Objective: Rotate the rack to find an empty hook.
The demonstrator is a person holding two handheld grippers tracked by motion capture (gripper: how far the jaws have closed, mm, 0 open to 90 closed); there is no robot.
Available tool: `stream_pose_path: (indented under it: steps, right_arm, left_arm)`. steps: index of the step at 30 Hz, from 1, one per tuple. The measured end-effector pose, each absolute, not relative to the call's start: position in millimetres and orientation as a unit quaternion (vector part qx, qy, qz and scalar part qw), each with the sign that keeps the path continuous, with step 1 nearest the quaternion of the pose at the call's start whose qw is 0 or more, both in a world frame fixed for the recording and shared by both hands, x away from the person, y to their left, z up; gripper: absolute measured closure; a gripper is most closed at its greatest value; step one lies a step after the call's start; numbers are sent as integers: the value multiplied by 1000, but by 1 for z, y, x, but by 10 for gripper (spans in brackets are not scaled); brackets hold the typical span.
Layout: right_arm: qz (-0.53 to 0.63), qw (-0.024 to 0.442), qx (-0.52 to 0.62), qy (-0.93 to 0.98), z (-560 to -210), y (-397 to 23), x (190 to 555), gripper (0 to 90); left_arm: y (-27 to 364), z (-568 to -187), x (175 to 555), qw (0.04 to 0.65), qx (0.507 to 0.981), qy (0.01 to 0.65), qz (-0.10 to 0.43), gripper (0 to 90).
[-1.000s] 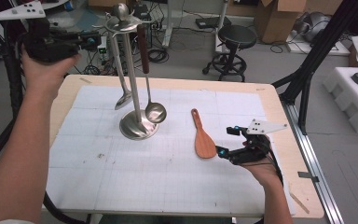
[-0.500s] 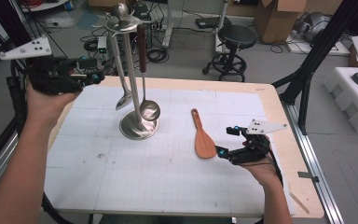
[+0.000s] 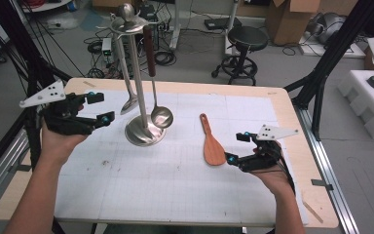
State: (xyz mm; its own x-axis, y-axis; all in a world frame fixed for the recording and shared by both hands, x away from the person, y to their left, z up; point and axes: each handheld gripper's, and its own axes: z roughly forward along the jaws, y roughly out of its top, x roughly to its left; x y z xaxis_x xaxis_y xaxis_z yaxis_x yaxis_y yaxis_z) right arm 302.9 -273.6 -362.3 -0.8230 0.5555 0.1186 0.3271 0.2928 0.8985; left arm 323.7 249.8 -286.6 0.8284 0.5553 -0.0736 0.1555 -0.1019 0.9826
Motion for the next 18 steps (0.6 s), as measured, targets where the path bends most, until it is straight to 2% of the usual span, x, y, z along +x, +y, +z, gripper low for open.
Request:
stream_pose_path:
  steps: [5,18]
  right_arm:
    - [525,108,277,798,-363,-272,303,118]
    - [522,106,279,799,-364,-273,303,118]
  left_arm:
    - [247,-305,321,615,733,247,155,149]
    - [241,-332,306,612,736,241,158,114]
